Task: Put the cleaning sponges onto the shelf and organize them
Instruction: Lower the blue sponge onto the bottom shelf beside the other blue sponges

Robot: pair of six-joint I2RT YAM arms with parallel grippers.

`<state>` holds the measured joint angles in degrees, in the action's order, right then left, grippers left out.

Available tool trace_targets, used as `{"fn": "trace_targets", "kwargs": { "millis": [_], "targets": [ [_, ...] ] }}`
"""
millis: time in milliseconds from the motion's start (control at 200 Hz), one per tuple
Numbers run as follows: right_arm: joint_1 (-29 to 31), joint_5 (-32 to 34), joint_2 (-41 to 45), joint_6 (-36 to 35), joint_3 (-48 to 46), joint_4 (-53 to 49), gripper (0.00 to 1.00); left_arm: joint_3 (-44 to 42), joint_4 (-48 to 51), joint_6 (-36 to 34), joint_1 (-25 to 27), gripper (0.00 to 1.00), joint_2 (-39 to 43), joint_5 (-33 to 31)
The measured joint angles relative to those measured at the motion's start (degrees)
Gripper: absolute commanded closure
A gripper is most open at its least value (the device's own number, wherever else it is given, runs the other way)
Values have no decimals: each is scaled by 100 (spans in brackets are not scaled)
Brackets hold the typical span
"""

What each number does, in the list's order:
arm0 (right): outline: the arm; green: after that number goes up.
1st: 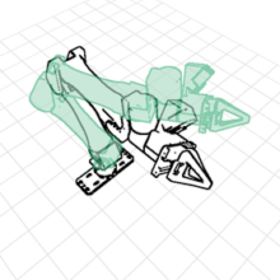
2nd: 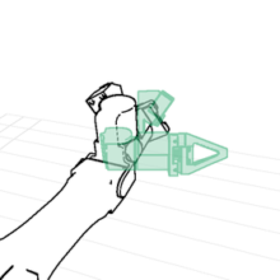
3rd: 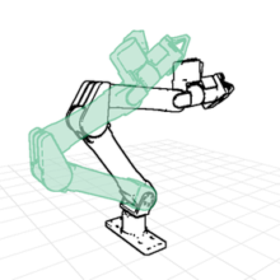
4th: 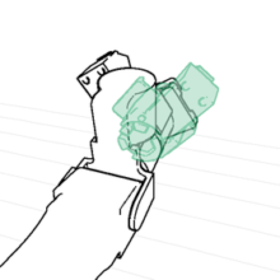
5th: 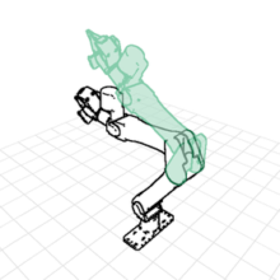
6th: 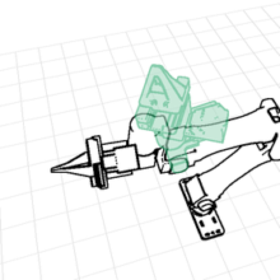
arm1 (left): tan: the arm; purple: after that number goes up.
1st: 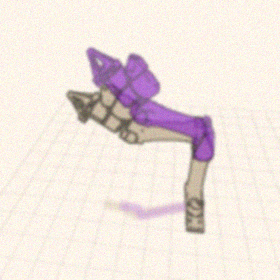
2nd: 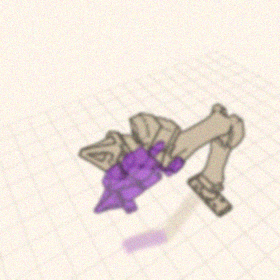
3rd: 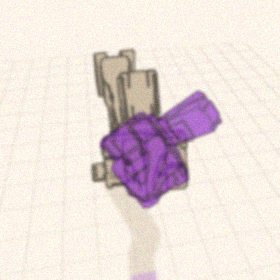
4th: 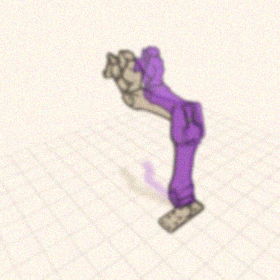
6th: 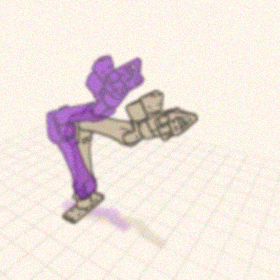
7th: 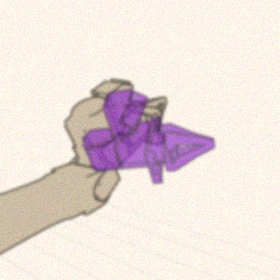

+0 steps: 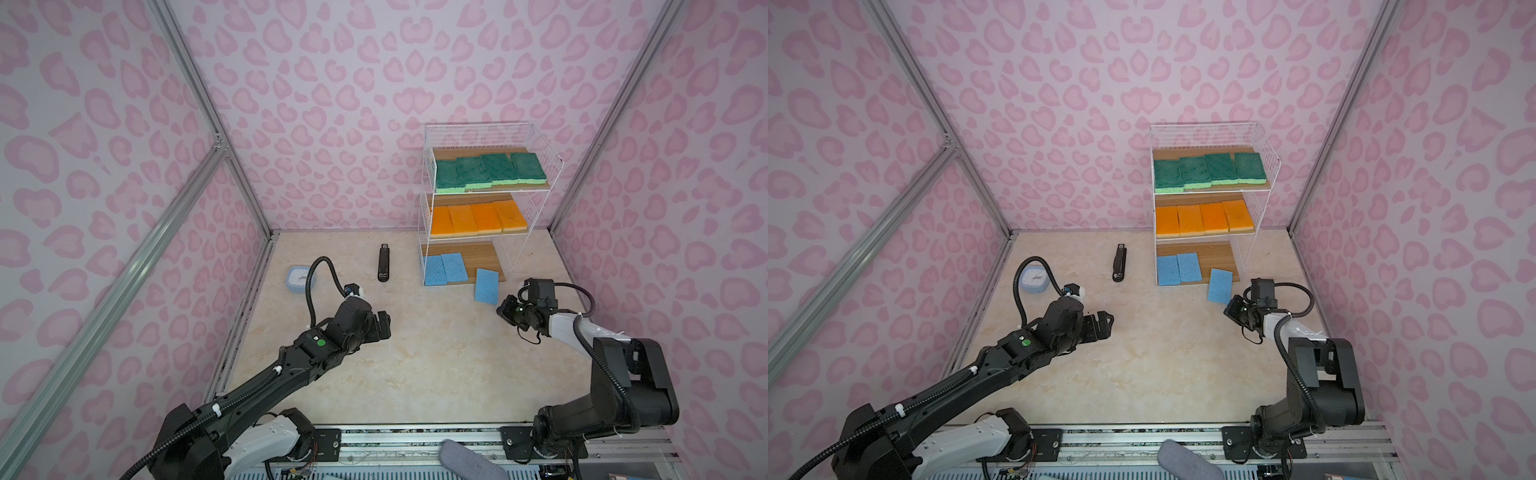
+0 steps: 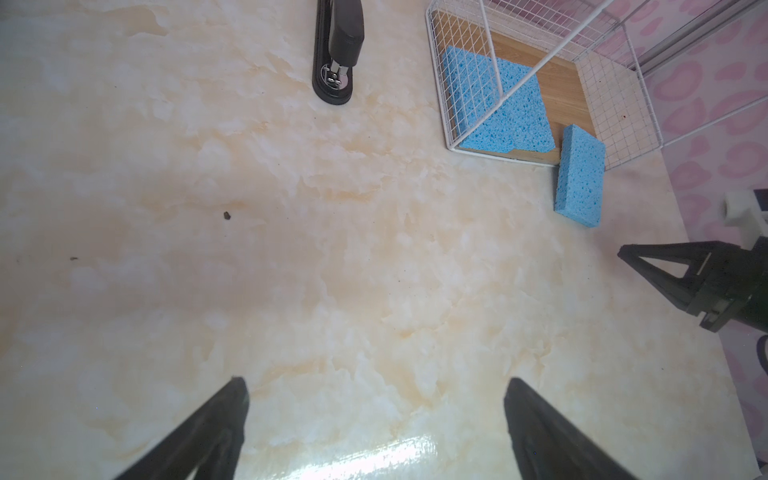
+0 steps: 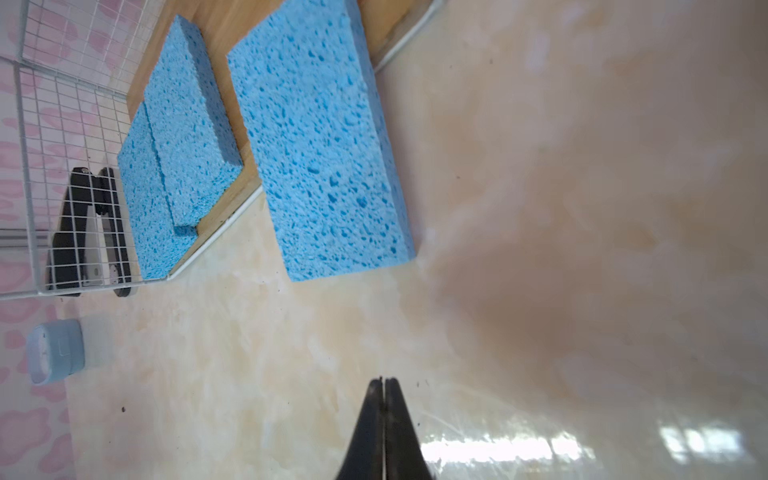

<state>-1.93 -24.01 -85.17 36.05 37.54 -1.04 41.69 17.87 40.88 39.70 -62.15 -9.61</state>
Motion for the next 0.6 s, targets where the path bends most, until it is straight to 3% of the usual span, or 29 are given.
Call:
{"fn": "trace_targets", "kwargs": {
  "millis": [250,600],
  "targets": [
    [111,-109,-380,855,-374,1084,100,-90,-4,-20,-37,3,11,4],
    [-44,-85,-1182,1475,-262,2107,95,-251,-2,-20,-129,3,175,17]
  ]
}}
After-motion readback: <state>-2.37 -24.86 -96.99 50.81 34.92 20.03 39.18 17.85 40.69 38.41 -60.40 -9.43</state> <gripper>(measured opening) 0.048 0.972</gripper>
